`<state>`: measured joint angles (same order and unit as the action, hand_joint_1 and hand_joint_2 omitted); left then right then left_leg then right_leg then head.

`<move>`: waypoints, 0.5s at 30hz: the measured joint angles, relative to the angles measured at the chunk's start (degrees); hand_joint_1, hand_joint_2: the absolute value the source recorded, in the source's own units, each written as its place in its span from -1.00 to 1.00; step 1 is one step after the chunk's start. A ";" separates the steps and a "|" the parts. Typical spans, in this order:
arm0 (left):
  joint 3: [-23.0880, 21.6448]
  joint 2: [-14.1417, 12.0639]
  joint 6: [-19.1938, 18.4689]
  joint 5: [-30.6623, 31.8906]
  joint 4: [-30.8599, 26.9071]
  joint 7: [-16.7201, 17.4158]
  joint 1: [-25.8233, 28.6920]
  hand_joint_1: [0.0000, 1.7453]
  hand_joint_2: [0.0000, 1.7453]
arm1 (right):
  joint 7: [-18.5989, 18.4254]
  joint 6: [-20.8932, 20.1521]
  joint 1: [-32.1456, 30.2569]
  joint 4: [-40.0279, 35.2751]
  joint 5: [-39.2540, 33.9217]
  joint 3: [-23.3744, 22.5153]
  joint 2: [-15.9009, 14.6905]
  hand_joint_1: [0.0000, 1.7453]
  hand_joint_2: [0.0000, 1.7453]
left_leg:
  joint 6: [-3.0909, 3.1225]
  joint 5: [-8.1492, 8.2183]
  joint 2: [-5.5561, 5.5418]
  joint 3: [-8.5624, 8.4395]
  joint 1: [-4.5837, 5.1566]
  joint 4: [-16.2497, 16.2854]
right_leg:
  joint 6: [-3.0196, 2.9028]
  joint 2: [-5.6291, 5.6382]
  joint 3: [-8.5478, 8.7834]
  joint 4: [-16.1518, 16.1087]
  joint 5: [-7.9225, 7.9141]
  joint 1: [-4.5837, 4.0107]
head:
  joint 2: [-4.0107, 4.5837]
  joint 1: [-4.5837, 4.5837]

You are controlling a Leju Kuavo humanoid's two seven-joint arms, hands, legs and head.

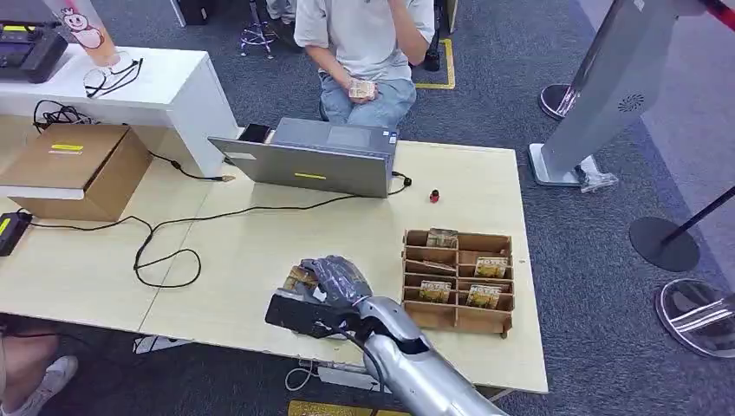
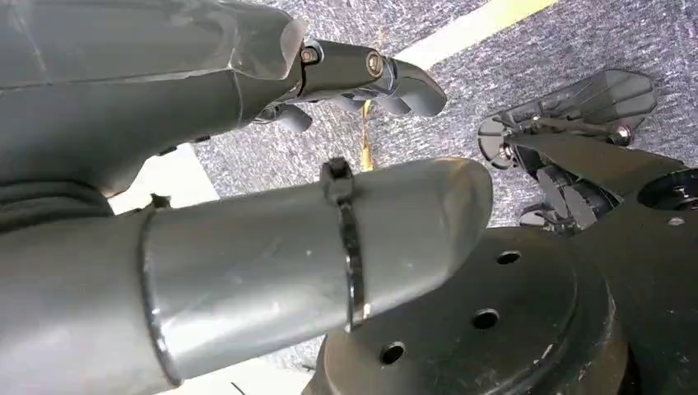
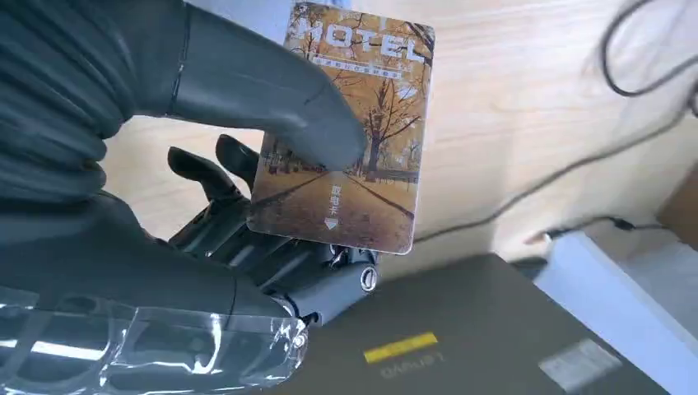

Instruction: Pass the card to the sensor for recognition and then transmit it.

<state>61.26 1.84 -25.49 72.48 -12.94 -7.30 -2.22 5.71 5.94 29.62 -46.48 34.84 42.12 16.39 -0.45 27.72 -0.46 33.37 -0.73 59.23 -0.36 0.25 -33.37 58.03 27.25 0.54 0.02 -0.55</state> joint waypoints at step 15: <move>0.00 0.50 -0.09 -0.20 -0.92 0.00 0.08 -1.00 -1.00 | 2.53 1.51 -0.80 -10.84 -1.90 0.04 -2.05 1.00 1.00 | 0.00 0.00 0.00 0.00 0.00 0.00 | 0.00 0.00 -0.01 0.00 0.00 0.00 | 0.00 0.02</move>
<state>61.27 2.34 -25.57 72.28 -13.86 -7.30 -2.14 8.24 7.45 28.82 -57.33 32.94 42.16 14.34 -0.45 27.72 -0.46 33.37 -0.73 59.23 -0.36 0.25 -33.38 58.03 27.25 0.54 0.02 -0.52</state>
